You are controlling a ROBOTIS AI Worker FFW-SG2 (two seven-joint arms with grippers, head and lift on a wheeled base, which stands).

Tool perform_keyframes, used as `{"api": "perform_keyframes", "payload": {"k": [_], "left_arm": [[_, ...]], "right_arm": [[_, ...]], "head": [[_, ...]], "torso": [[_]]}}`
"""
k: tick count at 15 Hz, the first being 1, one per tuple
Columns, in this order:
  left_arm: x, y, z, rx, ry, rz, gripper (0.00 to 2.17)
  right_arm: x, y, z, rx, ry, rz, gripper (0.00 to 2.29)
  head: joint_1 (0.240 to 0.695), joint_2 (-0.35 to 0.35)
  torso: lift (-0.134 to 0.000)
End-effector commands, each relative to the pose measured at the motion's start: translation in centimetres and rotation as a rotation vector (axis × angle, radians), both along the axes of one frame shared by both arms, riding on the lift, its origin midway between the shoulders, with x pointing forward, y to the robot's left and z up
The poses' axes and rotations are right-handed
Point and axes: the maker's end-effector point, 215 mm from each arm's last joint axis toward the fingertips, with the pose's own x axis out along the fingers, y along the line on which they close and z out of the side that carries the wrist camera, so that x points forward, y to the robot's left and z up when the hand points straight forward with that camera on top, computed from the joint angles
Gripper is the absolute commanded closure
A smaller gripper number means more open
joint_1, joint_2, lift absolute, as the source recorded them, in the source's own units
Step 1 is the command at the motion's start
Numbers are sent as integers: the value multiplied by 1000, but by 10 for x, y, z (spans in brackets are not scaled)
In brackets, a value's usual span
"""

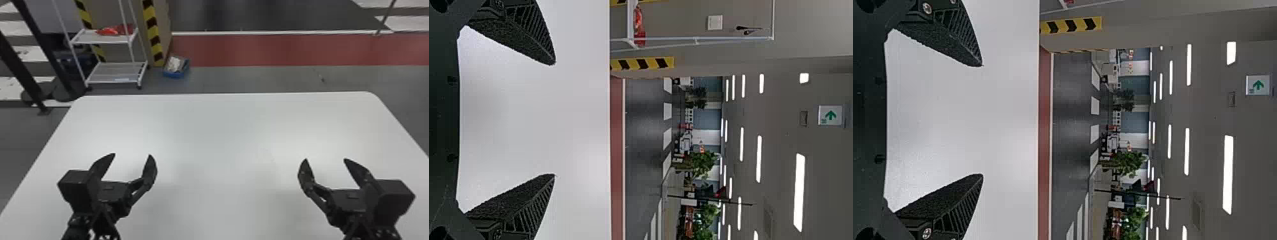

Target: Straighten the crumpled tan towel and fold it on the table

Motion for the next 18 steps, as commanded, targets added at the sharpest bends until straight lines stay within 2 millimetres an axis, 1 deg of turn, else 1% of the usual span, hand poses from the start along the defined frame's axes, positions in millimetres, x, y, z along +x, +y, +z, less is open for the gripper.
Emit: {"api": "perform_keyframes", "payload": {"k": [1, 3, 5, 7, 10, 13, 15, 17, 18], "left_arm": [[-9, 2, 3, 3, 2, 5, 76], [-11, 5, 4, -3, 1, 10, 73], [-15, 6, 4, -2, 4, 11, 73], [-18, 3, 5, -4, 6, 7, 73], [-16, -3, 5, -8, 7, -6, 73], [-12, -10, 13, -15, -10, -17, 73], [-13, -9, 19, -21, -20, -13, 73], [-13, -7, 25, -20, -32, -10, 73], [-13, -7, 25, -17, -32, -10, 73]], "right_arm": [[-6, 3, 1, 6, 9, 3, 90], [-7, 6, -3, 8, 21, 7, 90], [-14, 9, -4, 12, 24, 12, 90], [-21, 10, 5, 16, 16, 13, 90], [-26, 10, 12, 19, 13, 13, 90], [-28, 9, 18, 19, 1, 12, 90], [-34, 14, 25, 27, -19, 19, 90], [-33, 14, 25, 27, -20, 21, 90], [-34, 15, 26, 30, -23, 22, 90]], "head": [[695, 42], [695, 50], [695, 55], [695, 64], [695, 64], [695, 55], [695, 50], [695, 53], [695, 54]], "torso": [[-123], [-123], [-123], [-123], [-123], [-123], [-123], [-123], [-123]]}}
